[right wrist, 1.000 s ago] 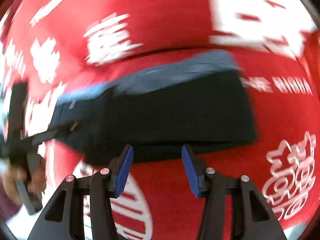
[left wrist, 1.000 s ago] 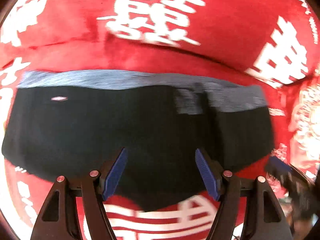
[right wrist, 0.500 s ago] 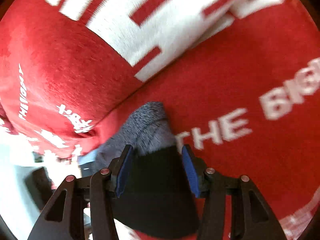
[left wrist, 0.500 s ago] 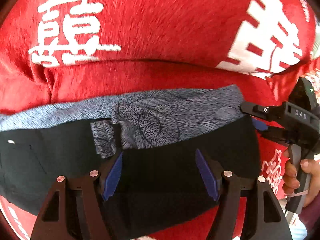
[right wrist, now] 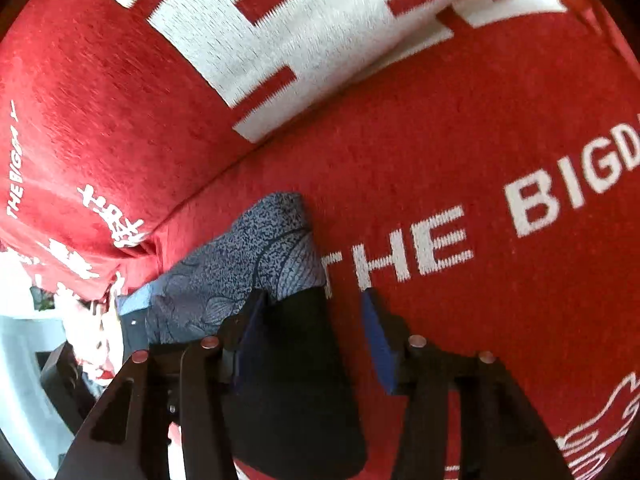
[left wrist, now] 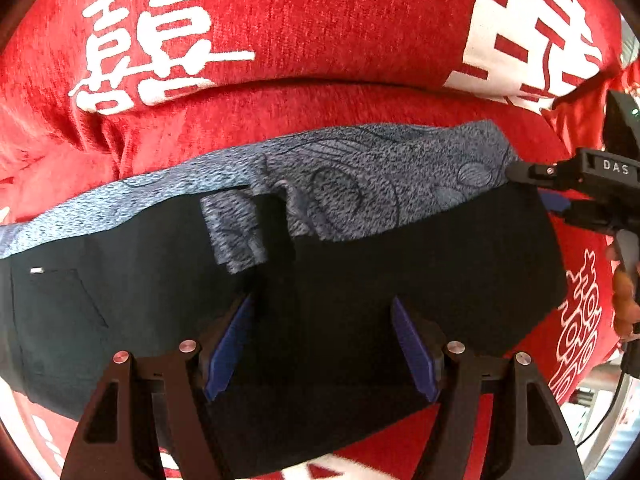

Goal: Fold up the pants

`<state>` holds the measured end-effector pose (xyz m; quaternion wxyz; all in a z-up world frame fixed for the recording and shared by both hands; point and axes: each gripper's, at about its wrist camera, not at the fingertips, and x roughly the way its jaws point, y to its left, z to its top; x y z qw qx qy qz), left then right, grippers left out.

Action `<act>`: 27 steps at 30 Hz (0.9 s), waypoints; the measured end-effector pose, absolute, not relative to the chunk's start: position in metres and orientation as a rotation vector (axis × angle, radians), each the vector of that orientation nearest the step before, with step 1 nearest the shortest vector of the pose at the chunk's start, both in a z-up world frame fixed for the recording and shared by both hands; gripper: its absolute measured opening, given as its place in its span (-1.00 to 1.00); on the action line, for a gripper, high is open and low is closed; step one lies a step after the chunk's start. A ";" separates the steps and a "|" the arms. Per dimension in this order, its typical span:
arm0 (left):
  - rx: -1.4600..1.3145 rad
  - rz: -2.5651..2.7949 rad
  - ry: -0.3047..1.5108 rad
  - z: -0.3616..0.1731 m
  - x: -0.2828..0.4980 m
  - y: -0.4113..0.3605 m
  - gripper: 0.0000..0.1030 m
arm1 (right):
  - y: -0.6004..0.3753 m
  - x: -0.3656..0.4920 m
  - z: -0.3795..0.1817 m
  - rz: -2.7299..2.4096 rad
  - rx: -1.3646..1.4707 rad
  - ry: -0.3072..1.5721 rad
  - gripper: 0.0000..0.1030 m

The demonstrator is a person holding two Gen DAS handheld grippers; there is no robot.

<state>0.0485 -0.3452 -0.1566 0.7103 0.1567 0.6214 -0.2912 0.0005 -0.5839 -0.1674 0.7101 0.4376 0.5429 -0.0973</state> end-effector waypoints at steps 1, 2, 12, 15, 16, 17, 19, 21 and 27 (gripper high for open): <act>0.352 -0.623 1.379 -0.155 0.049 -0.336 0.51 | -0.579 -0.001 -0.161 -0.238 0.936 1.203 0.05; 0.337 -0.598 1.385 -0.153 0.052 -0.324 0.56 | -0.571 -0.004 -0.150 -0.267 0.873 1.203 0.05; 0.197 -0.400 1.404 -0.139 0.065 -0.224 0.56 | -0.408 0.017 -0.094 0.124 0.396 1.193 0.05; 0.193 -0.373 1.404 -0.144 0.066 -0.205 0.56 | -0.386 0.044 -0.107 0.110 0.453 1.208 0.05; 0.189 -0.365 1.403 -0.145 0.066 -0.200 0.56 | -0.383 0.053 -0.110 0.088 0.480 1.210 0.05; 0.180 -0.360 1.407 -0.146 0.067 -0.195 0.56 | -0.381 0.059 -0.114 0.065 0.499 1.212 0.05; 0.156 -0.354 1.418 -0.153 0.066 -0.196 0.56 | -0.380 0.076 -0.120 0.023 0.520 1.222 0.05; 0.131 -0.352 1.428 -0.157 0.065 -0.192 0.56 | -0.381 0.086 -0.123 -0.017 0.487 1.246 0.04; 0.093 -0.368 1.436 -0.155 0.060 -0.182 0.56 | -0.370 0.093 -0.143 -0.010 0.445 1.353 -0.86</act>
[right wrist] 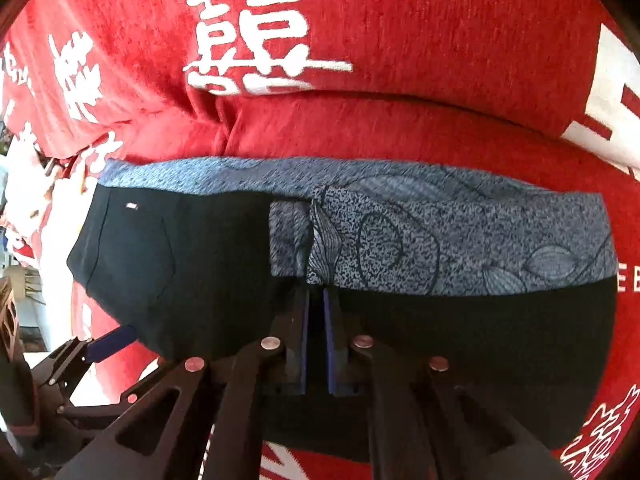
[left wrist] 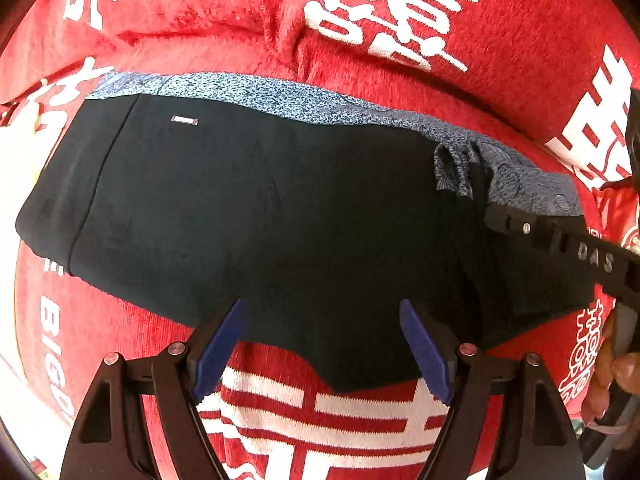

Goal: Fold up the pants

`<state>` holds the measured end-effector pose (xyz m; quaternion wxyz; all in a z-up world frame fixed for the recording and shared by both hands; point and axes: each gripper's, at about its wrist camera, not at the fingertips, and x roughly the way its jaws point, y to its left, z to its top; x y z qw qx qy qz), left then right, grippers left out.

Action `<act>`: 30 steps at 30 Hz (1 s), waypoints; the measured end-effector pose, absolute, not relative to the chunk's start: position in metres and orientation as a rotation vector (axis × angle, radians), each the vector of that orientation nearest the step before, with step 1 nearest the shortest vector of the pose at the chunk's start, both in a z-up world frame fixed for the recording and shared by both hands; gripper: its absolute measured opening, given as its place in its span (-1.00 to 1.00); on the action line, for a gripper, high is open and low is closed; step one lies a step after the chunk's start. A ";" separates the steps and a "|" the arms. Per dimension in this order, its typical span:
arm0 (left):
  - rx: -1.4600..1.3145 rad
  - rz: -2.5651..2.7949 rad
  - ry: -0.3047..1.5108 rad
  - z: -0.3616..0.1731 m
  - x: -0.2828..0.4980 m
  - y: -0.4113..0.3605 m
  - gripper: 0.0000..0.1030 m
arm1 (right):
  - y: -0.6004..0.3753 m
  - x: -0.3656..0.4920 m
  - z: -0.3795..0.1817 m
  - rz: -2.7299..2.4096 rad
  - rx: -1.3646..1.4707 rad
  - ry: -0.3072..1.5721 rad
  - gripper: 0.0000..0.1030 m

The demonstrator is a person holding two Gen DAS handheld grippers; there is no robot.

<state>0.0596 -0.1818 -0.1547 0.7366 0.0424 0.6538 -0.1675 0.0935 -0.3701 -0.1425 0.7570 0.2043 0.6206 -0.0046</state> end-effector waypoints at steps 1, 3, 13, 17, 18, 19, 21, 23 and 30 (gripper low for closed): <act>0.094 -0.368 1.432 -0.156 0.060 -0.178 0.56 | -0.366 0.090 -0.141 0.016 0.448 1.349 -0.86; 0.096 -0.359 1.442 -0.158 0.060 -0.174 0.56 | -0.356 0.085 -0.146 0.089 0.483 1.356 -0.91; 0.101 -0.321 1.463 -0.160 0.071 -0.158 0.56 | -0.357 0.060 -0.116 0.074 0.486 1.308 -0.46; 0.112 -0.305 1.468 -0.160 0.074 -0.156 0.56 | -0.376 0.049 -0.120 -0.035 0.473 1.341 -0.24; 0.114 -0.305 1.468 -0.160 0.074 -0.156 0.56 | -0.380 0.047 -0.121 -0.049 0.475 1.347 -0.24; 0.115 -0.306 1.468 -0.159 0.074 -0.156 0.56 | -0.382 0.046 -0.125 -0.070 0.480 1.356 -0.24; 0.118 -0.308 1.468 -0.158 0.073 -0.156 0.56 | -0.381 0.045 -0.132 -0.085 0.482 1.367 -0.22; 0.120 -0.306 1.471 -0.159 0.072 -0.155 0.56 | -0.373 0.046 -0.136 -0.103 0.432 1.375 -0.18; 0.099 -0.288 1.472 -0.156 0.071 -0.141 0.56 | -0.358 0.047 -0.131 -0.108 0.396 1.380 -0.18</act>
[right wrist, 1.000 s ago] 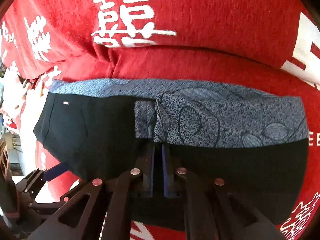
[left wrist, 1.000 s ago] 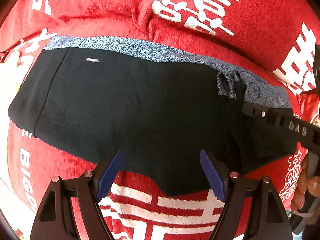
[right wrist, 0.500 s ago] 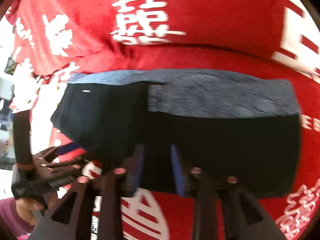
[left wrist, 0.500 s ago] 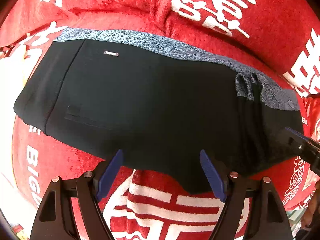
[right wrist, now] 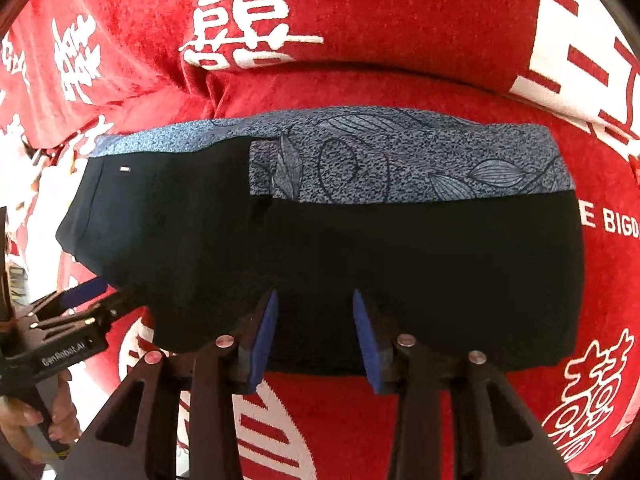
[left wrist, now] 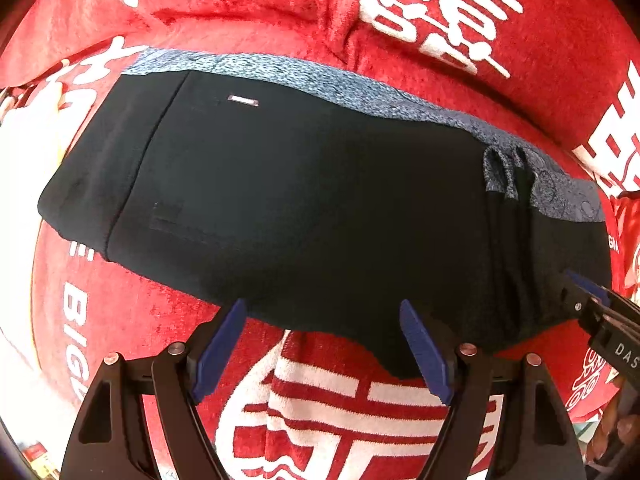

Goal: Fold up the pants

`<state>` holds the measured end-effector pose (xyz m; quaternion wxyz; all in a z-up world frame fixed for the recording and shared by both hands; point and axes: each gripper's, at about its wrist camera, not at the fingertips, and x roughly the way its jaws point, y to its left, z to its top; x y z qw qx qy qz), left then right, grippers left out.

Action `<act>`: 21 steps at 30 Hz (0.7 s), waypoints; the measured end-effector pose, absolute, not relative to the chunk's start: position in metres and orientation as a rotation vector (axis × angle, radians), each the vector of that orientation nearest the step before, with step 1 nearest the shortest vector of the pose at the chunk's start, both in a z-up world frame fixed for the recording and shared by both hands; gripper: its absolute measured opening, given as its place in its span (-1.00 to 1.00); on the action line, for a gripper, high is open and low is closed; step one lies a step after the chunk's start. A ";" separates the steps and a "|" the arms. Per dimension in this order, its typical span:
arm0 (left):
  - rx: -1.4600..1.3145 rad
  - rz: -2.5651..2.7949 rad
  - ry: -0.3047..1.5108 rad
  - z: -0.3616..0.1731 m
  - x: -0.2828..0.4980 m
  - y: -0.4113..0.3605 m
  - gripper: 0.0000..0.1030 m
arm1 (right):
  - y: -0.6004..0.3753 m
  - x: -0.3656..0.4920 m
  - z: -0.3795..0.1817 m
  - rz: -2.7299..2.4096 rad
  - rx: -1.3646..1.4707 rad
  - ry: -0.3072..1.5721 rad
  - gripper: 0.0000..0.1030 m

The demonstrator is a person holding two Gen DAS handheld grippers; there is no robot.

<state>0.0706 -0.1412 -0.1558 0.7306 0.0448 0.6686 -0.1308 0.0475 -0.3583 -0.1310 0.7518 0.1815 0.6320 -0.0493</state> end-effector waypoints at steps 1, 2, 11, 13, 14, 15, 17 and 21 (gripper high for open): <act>0.095 -0.286 1.470 -0.155 0.070 -0.139 0.56 | -0.357 0.048 -0.131 -0.111 0.390 1.382 -0.18; 0.092 -0.285 1.468 -0.154 0.071 -0.138 0.56 | -0.356 0.048 -0.130 -0.118 0.390 1.381 -0.18; 0.060 -0.266 1.470 -0.153 0.072 -0.117 0.56 | -0.341 0.049 -0.124 -0.112 0.386 1.383 -0.17; 0.052 -0.262 1.469 -0.152 0.072 -0.112 0.56 | -0.333 0.050 -0.123 -0.096 0.377 1.391 -0.17; 0.048 -0.260 1.469 -0.152 0.072 -0.109 0.56 | -0.327 0.050 -0.123 -0.085 0.363 1.394 -0.17; 0.043 -0.256 1.469 -0.152 0.072 -0.106 0.56 | -0.323 0.050 -0.122 -0.079 0.352 1.395 -0.16; 0.034 -0.251 1.468 -0.151 0.073 -0.100 0.56 | -0.314 0.052 -0.120 -0.073 0.323 1.394 -0.05; 0.019 -0.235 1.472 -0.153 0.072 -0.091 0.56 | -0.300 0.054 -0.116 -0.070 0.265 1.391 0.01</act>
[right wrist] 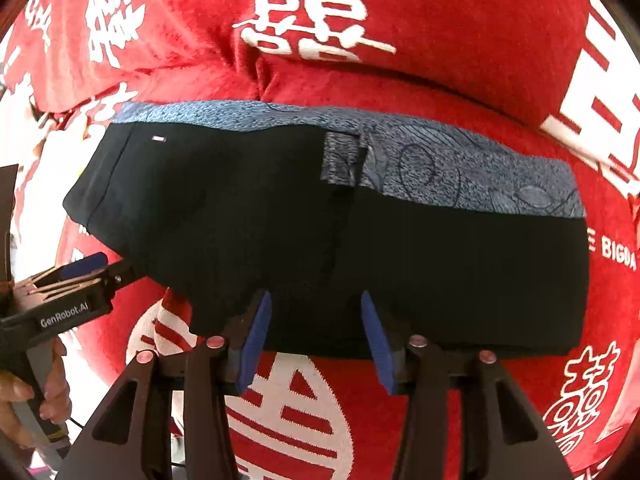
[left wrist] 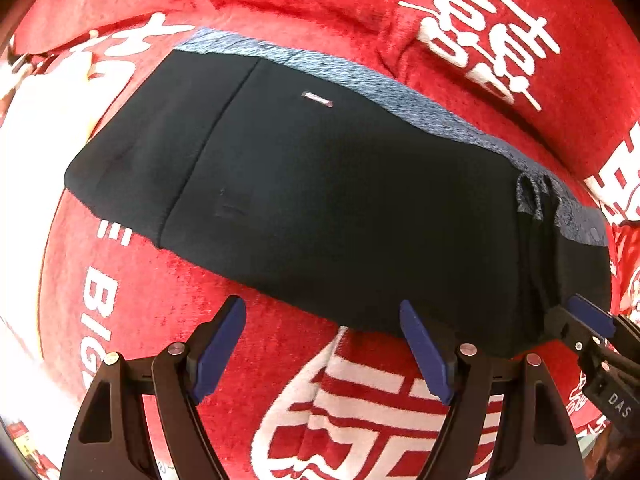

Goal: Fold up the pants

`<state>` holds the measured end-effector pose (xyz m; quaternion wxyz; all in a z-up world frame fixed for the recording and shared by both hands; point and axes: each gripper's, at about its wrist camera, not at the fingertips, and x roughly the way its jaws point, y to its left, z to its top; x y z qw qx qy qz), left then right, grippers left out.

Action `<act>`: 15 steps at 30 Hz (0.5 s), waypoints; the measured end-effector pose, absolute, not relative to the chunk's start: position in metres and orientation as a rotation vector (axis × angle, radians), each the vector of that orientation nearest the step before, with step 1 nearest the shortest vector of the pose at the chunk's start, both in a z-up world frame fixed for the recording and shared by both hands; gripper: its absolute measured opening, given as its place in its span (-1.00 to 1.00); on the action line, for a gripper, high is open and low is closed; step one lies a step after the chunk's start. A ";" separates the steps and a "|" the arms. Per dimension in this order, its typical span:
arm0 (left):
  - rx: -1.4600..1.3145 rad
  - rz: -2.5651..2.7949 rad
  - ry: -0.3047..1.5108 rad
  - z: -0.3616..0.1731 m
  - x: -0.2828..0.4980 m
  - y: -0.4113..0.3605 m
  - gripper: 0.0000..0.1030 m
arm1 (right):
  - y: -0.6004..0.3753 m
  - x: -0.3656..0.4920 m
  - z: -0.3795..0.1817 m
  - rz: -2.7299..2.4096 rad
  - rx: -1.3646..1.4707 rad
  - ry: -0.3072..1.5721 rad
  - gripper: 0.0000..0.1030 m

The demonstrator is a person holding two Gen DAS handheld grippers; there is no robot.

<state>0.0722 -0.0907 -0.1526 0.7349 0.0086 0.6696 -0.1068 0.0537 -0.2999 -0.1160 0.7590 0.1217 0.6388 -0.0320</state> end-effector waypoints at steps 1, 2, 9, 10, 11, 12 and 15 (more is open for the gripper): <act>0.015 -0.230 1.474 -0.153 0.072 -0.088 0.56 | -0.296 0.054 -0.114 -0.059 0.254 1.388 0.01; 0.011 -0.226 1.476 -0.154 0.071 -0.084 0.56 | -0.293 0.053 -0.113 -0.050 0.244 1.387 0.01; -0.033 -0.206 1.478 -0.154 0.068 -0.062 0.56 | -0.261 0.054 -0.112 0.028 0.139 1.403 0.01; -0.039 -0.201 1.476 -0.154 0.068 -0.058 0.56 | -0.257 0.055 -0.112 0.037 0.136 1.406 0.01; -0.043 -0.198 1.475 -0.154 0.068 -0.054 0.56 | -0.252 0.056 -0.112 0.048 0.132 1.407 0.01; -0.049 -0.195 1.475 -0.156 0.070 -0.052 0.56 | -0.249 0.057 -0.113 0.055 0.128 1.410 0.01; -0.068 -0.183 1.478 -0.156 0.073 -0.039 0.56 | -0.243 0.060 -0.123 0.064 0.139 1.438 0.01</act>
